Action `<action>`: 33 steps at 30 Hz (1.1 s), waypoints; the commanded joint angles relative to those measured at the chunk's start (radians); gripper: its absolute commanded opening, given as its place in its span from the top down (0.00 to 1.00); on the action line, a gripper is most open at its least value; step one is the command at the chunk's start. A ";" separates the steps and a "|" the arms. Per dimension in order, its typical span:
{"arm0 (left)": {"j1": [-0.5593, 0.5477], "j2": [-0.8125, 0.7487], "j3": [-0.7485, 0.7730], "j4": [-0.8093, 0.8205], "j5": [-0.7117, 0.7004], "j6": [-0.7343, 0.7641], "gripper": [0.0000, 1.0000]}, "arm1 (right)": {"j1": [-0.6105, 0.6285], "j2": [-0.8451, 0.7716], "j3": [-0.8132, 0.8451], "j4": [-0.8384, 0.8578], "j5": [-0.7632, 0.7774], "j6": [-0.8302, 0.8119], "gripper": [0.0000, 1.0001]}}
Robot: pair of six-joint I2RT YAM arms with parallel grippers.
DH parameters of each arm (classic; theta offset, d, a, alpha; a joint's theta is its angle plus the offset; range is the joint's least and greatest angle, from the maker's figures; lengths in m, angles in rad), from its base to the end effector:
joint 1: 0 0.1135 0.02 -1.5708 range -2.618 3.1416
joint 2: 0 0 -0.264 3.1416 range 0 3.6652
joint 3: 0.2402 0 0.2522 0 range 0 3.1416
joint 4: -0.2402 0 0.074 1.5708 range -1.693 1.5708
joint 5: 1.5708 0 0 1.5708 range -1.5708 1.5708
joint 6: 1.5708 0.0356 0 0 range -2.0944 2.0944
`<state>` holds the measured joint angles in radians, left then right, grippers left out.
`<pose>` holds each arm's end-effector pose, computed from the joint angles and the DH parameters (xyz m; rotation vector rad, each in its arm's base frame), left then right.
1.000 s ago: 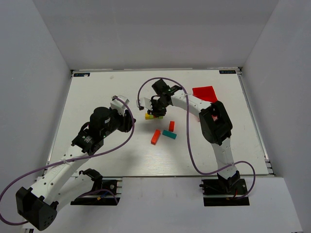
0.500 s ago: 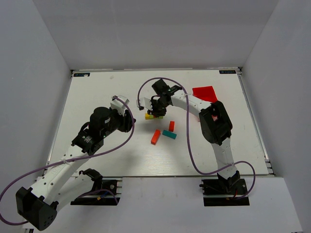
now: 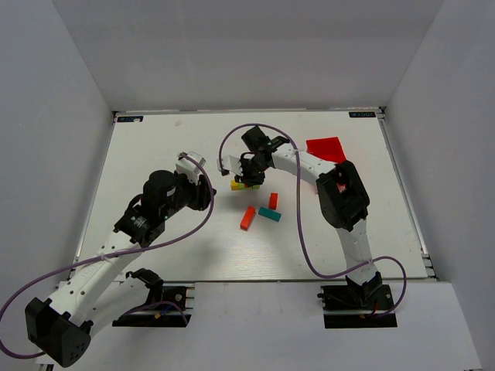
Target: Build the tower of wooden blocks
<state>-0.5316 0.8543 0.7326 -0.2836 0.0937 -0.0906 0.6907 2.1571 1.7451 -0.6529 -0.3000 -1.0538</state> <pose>0.1687 -0.1031 0.2992 0.4995 1.9449 -0.4945 0.3532 0.3056 0.1958 -2.0409 1.5823 0.2631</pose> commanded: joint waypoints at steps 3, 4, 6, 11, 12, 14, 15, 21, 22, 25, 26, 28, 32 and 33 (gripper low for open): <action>0.005 -0.021 0.008 0.011 0.000 0.000 0.45 | 0.007 0.014 0.039 0.022 0.002 0.012 0.72; 0.005 -0.021 0.008 0.011 0.000 0.000 0.45 | 0.006 0.018 0.037 0.021 0.005 0.015 0.72; 0.005 -0.021 0.008 0.011 0.000 0.000 0.45 | 0.007 0.015 0.037 0.025 0.007 0.015 0.72; 0.005 -0.021 0.008 0.011 0.000 0.000 0.45 | 0.007 0.017 0.036 0.026 0.007 0.018 0.72; 0.005 -0.021 0.008 0.011 0.000 0.000 0.45 | 0.006 0.014 0.036 0.029 0.007 0.017 0.72; 0.005 -0.021 0.008 0.011 0.000 0.000 0.45 | 0.009 0.015 0.034 0.029 0.004 0.018 0.72; 0.005 -0.021 0.008 0.011 0.000 0.000 0.45 | 0.007 0.017 0.034 0.030 0.005 0.020 0.72; 0.005 -0.021 0.008 0.011 0.000 0.000 0.45 | 0.007 0.017 0.034 0.032 0.009 0.023 0.68; 0.005 -0.021 0.008 0.011 0.000 0.000 0.45 | 0.006 0.017 0.034 0.033 0.010 0.025 0.68; 0.005 -0.021 0.008 0.011 0.000 0.000 0.45 | 0.009 0.017 0.034 0.032 0.012 0.028 0.67; 0.005 -0.021 0.008 0.011 0.000 0.000 0.45 | 0.007 0.017 0.033 0.033 0.012 0.026 0.65; 0.005 -0.021 0.008 0.011 0.000 0.000 0.45 | 0.006 0.017 0.034 0.035 0.013 0.026 0.64; 0.005 -0.021 0.008 0.011 0.000 0.000 0.45 | 0.004 0.017 0.030 0.038 0.016 0.028 0.59; 0.005 -0.021 0.008 0.011 0.000 0.000 0.45 | 0.007 0.017 0.027 0.036 0.015 0.028 0.59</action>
<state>-0.5316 0.8543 0.7326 -0.2840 0.0937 -0.0906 0.6922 2.1666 1.7451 -0.6277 -0.2867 -1.0348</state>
